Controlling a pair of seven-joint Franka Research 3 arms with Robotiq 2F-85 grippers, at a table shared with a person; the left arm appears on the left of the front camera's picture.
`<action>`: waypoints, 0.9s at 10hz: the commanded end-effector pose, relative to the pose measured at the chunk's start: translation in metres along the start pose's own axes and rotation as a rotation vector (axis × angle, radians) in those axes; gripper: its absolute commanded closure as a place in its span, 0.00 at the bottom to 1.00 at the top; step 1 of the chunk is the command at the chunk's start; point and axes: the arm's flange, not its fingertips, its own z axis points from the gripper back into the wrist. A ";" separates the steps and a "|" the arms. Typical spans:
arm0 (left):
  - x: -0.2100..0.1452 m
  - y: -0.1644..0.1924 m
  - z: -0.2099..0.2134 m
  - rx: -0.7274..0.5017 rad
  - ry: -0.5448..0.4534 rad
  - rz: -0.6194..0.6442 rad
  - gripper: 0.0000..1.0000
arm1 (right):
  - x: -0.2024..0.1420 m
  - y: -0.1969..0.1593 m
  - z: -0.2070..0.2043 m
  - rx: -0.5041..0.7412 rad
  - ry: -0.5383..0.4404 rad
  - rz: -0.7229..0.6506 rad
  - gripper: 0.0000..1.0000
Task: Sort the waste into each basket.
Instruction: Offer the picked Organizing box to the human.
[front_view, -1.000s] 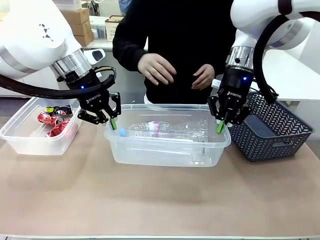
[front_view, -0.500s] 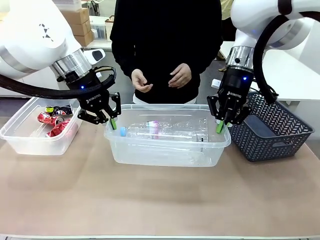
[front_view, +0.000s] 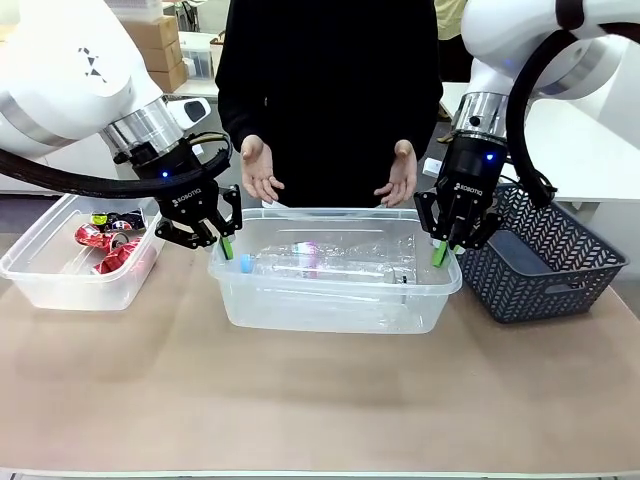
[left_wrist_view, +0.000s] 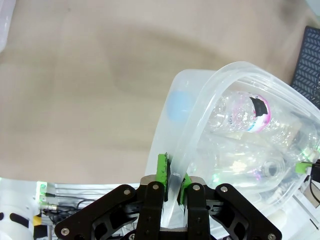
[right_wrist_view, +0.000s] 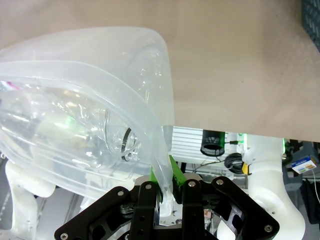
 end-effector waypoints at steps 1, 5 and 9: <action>0.033 -0.013 0.005 0.032 0.018 0.018 0.93 | 0.028 0.017 0.018 0.001 0.004 -0.042 0.94; 0.128 -0.035 0.014 0.018 -0.148 0.133 0.93 | 0.124 0.060 0.052 0.045 -0.054 -0.068 0.94; 0.139 -0.013 0.015 0.040 -0.107 0.068 0.93 | 0.146 0.039 0.043 0.024 -0.068 -0.029 0.94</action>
